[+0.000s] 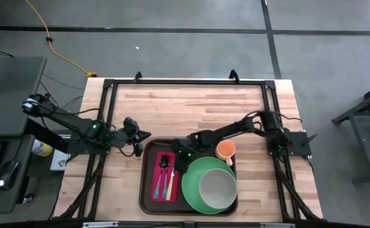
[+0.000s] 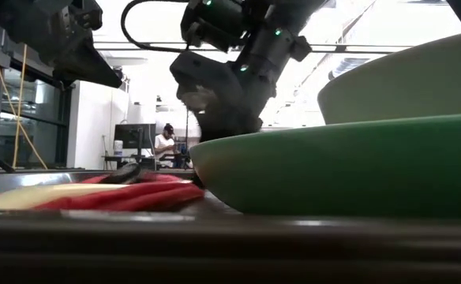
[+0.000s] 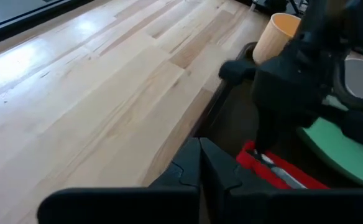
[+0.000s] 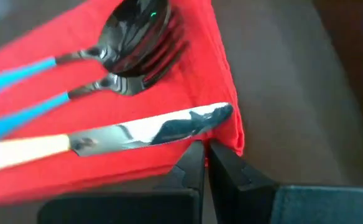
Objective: Set up tray
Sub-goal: Adjust the red napkin, then return to Home Position
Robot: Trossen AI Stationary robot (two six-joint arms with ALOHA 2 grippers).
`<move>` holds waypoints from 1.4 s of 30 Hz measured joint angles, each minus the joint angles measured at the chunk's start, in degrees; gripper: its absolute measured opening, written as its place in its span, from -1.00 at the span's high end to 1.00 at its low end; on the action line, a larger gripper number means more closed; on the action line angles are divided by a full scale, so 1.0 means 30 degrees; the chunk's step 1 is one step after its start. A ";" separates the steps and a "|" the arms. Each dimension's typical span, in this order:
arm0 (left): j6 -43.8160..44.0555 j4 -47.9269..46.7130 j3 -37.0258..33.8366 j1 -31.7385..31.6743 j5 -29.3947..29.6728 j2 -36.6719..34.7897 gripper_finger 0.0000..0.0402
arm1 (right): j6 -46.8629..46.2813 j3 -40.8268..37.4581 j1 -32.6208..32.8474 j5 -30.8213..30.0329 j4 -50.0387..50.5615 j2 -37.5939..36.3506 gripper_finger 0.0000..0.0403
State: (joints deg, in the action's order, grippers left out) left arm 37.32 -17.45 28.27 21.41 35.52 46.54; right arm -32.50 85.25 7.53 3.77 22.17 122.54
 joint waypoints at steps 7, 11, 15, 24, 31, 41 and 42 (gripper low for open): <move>-0.0977 0.0684 0.0000 0.0000 -0.0042 -0.0005 0.79 | 0.0912 -0.0023 -0.0756 -0.1014 0.0810 -0.1579 1.00; -0.2134 0.1416 0.0007 0.0000 0.0033 -0.0241 0.79 | 0.1068 -0.0015 -0.0874 -0.1114 0.0550 -0.2501 1.00; -0.3059 0.1508 0.0026 0.0000 0.0850 -0.0692 0.79 | 0.2566 -0.0015 -0.0764 -0.1499 0.0538 -0.4029 1.00; -0.4644 0.0085 0.0029 -0.0007 0.3569 -0.4286 0.79 | 0.5398 0.0021 -0.0635 -0.4126 0.2923 -0.9817 1.00; -0.5340 -0.1855 0.0029 -0.0007 0.5030 -0.7292 0.79 | 0.6237 0.0021 -0.0648 -0.6582 0.6795 -1.4005 1.00; -0.6183 0.1836 -0.2969 -0.0007 0.5089 -0.9250 0.79 | 0.4852 -0.8983 -0.1012 -0.7958 0.1448 -2.4018 1.00; -0.6598 0.3336 -0.3731 -0.0007 0.4791 -0.9326 0.79 | 0.4594 -1.0024 -0.1012 -0.8133 0.0683 -2.4874 1.00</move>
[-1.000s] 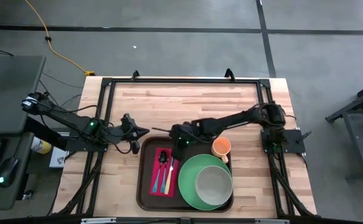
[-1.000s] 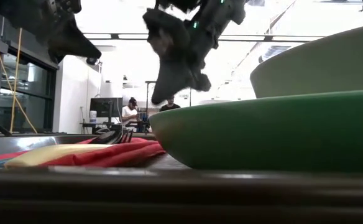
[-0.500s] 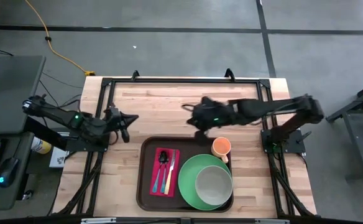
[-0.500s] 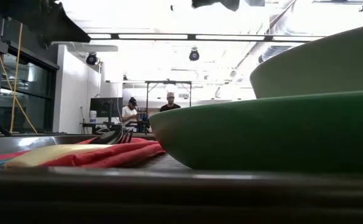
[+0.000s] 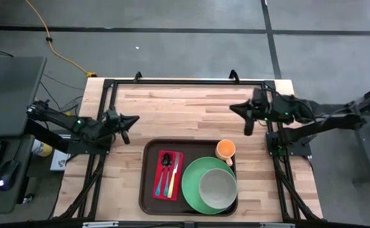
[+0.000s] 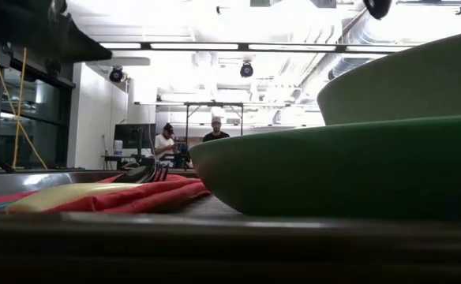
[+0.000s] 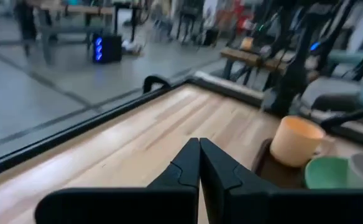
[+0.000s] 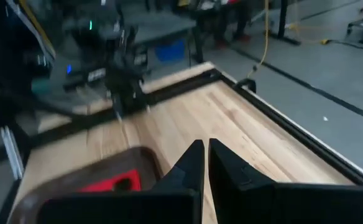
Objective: Set up tray
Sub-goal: Return to Home Position
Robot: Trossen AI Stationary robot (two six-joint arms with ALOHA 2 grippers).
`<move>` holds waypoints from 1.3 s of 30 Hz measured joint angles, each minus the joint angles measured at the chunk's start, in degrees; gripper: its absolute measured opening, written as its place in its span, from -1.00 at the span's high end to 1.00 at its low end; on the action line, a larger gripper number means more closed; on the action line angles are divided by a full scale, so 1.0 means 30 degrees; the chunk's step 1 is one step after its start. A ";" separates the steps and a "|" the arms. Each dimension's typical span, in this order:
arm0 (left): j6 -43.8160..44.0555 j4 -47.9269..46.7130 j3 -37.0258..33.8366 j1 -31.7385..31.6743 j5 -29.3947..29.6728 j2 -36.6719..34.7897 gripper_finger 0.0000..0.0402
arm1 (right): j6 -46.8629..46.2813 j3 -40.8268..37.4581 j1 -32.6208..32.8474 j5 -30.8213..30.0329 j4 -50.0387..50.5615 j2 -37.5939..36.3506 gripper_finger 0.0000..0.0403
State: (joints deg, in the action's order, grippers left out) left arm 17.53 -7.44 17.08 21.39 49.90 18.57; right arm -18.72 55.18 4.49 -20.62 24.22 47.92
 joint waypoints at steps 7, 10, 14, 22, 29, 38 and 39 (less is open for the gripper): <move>-0.1508 1.0439 -0.5400 -0.0073 0.0453 0.0017 0.79 | -0.1690 -0.5316 -0.1106 -0.0081 -0.2799 -0.4390 1.00; -0.1705 0.9860 -0.5192 -0.0938 0.0290 -0.0014 0.81 | -0.1753 -0.6637 -0.1921 0.0653 -0.3732 -0.5557 1.00; -0.3050 1.0636 -0.5068 -0.3285 -0.1670 -0.0051 0.88 | -0.1247 -0.7775 -0.3696 0.1643 -0.3924 -0.6709 1.00; -0.2476 1.0386 -0.5311 -0.8524 -0.7085 -0.0036 0.85 | -0.0761 -0.9489 -0.8216 0.6398 -0.5867 -0.7380 1.00; -0.3537 1.0433 -0.5318 -0.9639 -0.8599 -0.0029 0.82 | -0.0625 -1.1141 -1.0471 0.9099 -0.8354 -0.7392 1.00; -0.4462 1.0367 -0.5325 -0.9632 -0.8614 -0.0029 0.86 | -0.0982 -1.3173 -1.1271 0.9695 -1.0966 -0.7381 1.00; -0.4462 1.0338 -0.5325 -0.9632 -0.8614 -0.0029 0.85 | -0.1085 -1.3478 -1.1271 0.9770 -1.1318 -0.7387 1.00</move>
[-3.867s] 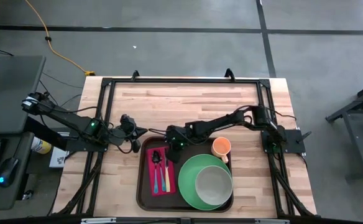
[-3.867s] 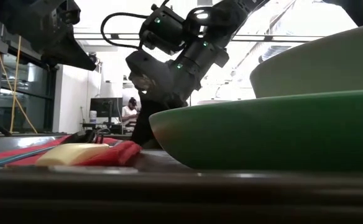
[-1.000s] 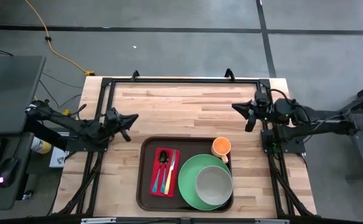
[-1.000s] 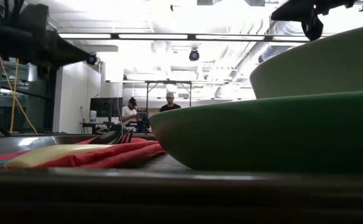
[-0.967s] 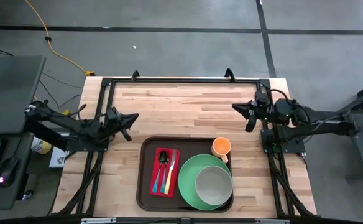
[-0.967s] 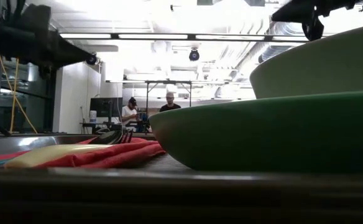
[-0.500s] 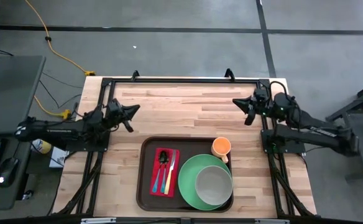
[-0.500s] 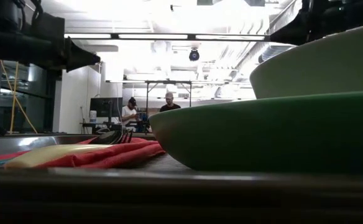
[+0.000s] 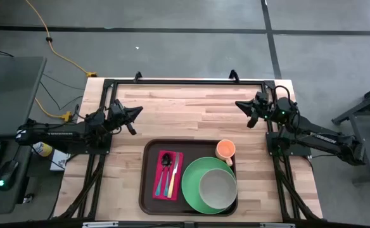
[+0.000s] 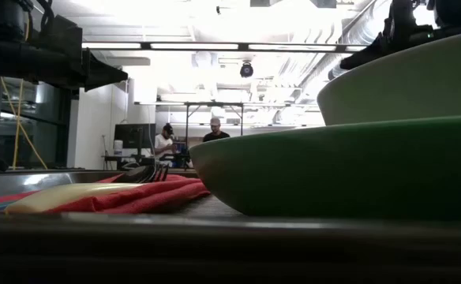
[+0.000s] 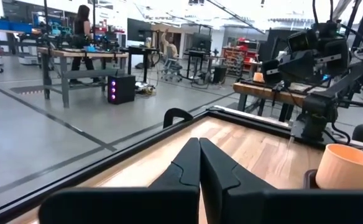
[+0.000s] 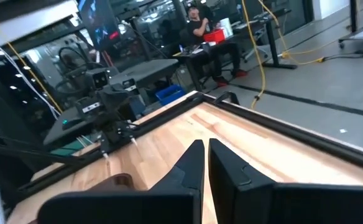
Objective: Set up tray
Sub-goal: Return to Home Position
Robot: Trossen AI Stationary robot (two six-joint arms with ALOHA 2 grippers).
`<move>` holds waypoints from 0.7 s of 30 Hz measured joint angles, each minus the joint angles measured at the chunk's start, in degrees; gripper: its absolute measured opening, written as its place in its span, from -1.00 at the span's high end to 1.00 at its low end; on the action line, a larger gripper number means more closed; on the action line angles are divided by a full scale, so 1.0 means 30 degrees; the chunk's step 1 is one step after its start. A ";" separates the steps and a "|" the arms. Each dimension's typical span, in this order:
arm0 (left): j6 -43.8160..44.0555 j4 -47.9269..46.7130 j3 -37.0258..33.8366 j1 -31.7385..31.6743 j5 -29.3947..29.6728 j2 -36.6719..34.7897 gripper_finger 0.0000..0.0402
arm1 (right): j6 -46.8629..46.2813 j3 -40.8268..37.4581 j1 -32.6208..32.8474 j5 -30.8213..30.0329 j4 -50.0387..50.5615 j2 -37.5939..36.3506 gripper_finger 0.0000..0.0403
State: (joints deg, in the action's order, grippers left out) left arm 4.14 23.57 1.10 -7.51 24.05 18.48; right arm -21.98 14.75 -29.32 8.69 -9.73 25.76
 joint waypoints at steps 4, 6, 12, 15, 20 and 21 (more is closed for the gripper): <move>0.0000 -0.0293 0.0000 0.0000 0.0000 0.0000 0.79 | -0.1090 -0.1022 0.0015 -0.0164 -0.1206 0.0012 1.00; 0.0000 -0.0661 0.0000 0.0000 -0.0007 0.0002 0.77 | -0.1275 -0.1202 0.0007 -0.0605 -0.1414 0.0019 1.00; 0.0044 -0.2304 -0.0007 0.0000 -0.0007 0.0007 0.74 | -0.2144 -0.1226 0.0007 -0.2469 -0.1202 0.0007 1.00; 0.0044 -0.3327 -0.0007 0.0000 -0.0007 0.0007 0.75 | -0.3604 -0.1226 0.0007 -0.2930 -0.0594 0.0017 1.00; 0.0051 -0.5204 -0.0007 0.0000 -0.0007 0.0003 0.75 | -0.8333 -0.1218 0.0029 -0.0434 -0.0910 0.0007 1.00; 0.0051 -0.5522 -0.0007 0.0000 -0.0007 0.0007 0.75 | -0.9184 -0.1218 0.0029 -0.0010 -0.0878 0.0012 1.00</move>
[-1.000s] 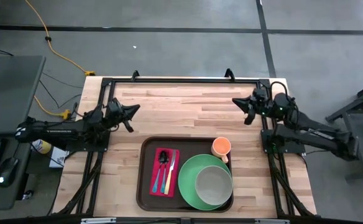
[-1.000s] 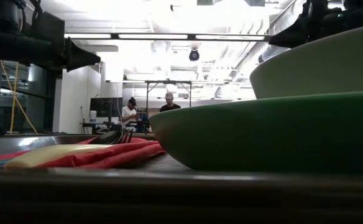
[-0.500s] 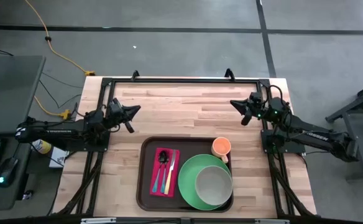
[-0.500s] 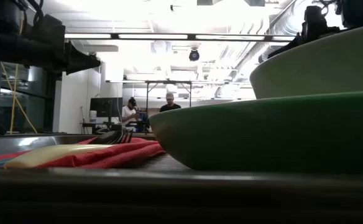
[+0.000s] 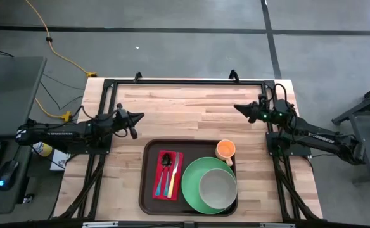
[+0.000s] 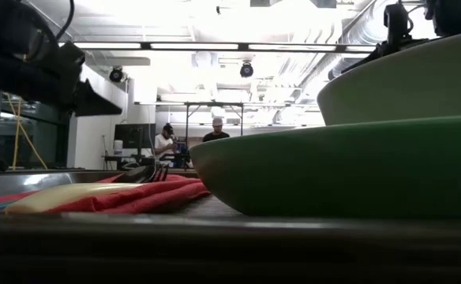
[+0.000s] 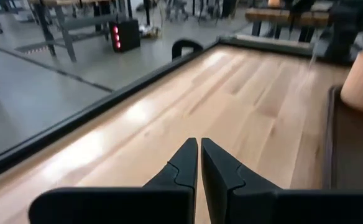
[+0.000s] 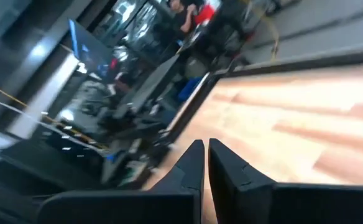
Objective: Set up tray
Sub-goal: Return to Home Position
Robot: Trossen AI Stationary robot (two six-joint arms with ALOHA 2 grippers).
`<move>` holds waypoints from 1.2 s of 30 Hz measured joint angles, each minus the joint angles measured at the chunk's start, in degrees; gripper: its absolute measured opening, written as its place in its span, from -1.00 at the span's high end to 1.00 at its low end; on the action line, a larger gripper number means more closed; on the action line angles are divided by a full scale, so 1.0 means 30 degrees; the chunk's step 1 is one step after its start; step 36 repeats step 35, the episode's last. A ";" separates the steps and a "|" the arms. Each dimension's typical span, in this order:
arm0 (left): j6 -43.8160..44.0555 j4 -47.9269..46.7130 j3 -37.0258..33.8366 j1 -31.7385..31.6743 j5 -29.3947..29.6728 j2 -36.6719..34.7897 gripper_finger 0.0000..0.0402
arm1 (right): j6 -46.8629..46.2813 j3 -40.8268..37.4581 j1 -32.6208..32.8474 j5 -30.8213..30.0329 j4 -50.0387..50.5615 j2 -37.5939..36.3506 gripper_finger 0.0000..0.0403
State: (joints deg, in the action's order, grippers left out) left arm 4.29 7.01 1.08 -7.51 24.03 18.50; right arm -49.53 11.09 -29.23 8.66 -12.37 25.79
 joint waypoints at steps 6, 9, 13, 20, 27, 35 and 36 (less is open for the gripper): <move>0.0004 -0.1340 0.0000 0.0000 -0.0055 0.0039 0.75 | -0.1407 0.0000 0.0000 0.0430 0.0023 0.0021 1.00; 0.0006 -0.1334 0.0000 0.0000 -0.0058 0.0051 0.74 | -0.1390 0.0000 0.0000 0.0402 0.0023 0.0018 1.00; 0.0007 -0.1334 0.0000 0.0000 -0.0058 0.0051 0.75 | -0.1356 0.0000 0.0000 0.0396 0.0031 0.0018 1.00; 0.0007 -0.1341 0.0000 0.0000 -0.0051 0.0051 0.75 | -0.1344 0.0000 0.0000 0.0396 0.0031 0.0018 1.00; 0.0007 -0.1346 -0.0007 0.0000 -0.0040 0.0051 0.75 | -0.1344 0.0007 0.0000 0.0396 0.0038 0.0018 1.00; 0.0007 -0.1348 -0.0007 0.0000 0.0009 0.0051 0.75 | -0.1337 0.0022 0.0000 0.0396 0.0038 0.0024 1.00; 0.0007 -0.1348 -0.0007 0.0000 0.0009 0.0051 0.75 | -0.1337 0.0022 0.0000 0.0396 0.0038 0.0024 1.00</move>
